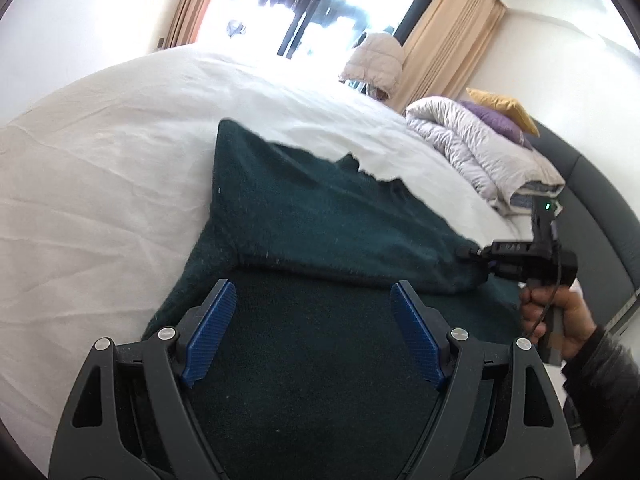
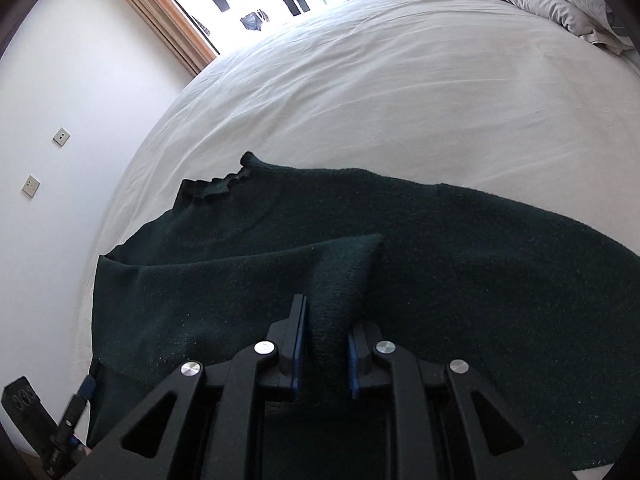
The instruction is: Fold small clothes
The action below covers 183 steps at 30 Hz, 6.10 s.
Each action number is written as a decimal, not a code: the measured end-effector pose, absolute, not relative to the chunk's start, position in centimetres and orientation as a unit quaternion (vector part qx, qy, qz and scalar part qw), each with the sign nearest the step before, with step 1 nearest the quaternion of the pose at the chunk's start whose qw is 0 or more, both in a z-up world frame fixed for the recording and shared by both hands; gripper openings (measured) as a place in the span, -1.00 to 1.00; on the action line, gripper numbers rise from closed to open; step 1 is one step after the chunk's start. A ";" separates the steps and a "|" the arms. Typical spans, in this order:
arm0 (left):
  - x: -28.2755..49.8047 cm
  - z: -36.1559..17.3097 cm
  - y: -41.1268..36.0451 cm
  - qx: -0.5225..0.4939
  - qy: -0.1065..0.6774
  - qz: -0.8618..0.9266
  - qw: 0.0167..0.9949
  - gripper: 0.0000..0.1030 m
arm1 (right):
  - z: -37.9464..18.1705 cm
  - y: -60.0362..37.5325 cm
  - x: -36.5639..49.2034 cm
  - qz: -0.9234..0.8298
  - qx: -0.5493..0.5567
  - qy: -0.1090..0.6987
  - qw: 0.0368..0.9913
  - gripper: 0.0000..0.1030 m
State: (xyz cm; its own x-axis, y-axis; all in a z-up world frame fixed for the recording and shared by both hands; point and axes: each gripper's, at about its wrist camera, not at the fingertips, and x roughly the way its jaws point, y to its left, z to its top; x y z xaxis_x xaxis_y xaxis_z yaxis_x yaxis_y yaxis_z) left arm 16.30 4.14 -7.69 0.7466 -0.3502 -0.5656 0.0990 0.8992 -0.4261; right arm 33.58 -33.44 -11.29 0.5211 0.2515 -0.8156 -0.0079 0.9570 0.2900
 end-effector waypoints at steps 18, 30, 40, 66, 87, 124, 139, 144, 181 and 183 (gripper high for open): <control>30.4 -10.6 3.7 -0.058 0.401 -0.008 0.914 0.19 | -12.7 -36.7 31.9 0.073 0.209 0.467 0.856 -0.54; 29.7 -11.3 4.1 -0.068 0.390 -0.007 0.918 0.20 | -7.6 -36.4 28.6 0.028 0.190 0.399 0.897 -0.48; 29.8 -12.1 6.1 -0.108 0.396 0.014 0.912 0.29 | -13.4 -36.0 30.7 0.100 0.228 0.440 0.863 -0.60; 29.4 -12.1 5.4 -0.072 0.391 0.033 0.917 0.35 | -12.7 -70.2 2.9 -0.167 0.581 0.172 0.778 0.07; 29.3 -12.1 5.6 -0.087 0.383 0.024 0.919 0.35 | -1.9 -57.1 13.5 -0.129 0.376 0.196 0.896 -0.76; 26.4 -12.1 11.0 -0.263 0.305 -0.052 0.914 0.35 | -9.3 -8.8 29.3 0.114 -0.117 0.332 0.929 -0.75; 25.2 -12.2 13.0 -0.317 0.273 -0.064 0.906 0.35 | -12.3 -8.1 27.8 0.198 -0.062 0.372 0.905 0.32; 24.9 -11.7 13.3 -0.311 0.278 -0.064 0.906 0.35 | -10.4 -14.8 23.8 0.172 0.024 0.369 0.913 0.32; 25.4 -9.7 1.9 -0.090 0.416 -0.066 0.902 -0.79 | -13.5 -40.8 22.4 0.056 0.487 0.281 0.825 0.27; 25.1 -9.9 2.2 -0.101 0.412 -0.064 0.903 -0.81 | -13.7 -40.7 22.6 0.048 0.480 0.281 0.830 0.27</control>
State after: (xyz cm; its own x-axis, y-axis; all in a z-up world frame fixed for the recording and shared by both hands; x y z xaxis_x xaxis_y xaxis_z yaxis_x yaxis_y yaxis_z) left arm 25.12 2.24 -9.89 0.6521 -0.1983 -0.7317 0.0312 0.9714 -0.2354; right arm 22.57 -40.72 -13.69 0.8379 0.3486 -0.4200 0.1908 0.5338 0.8238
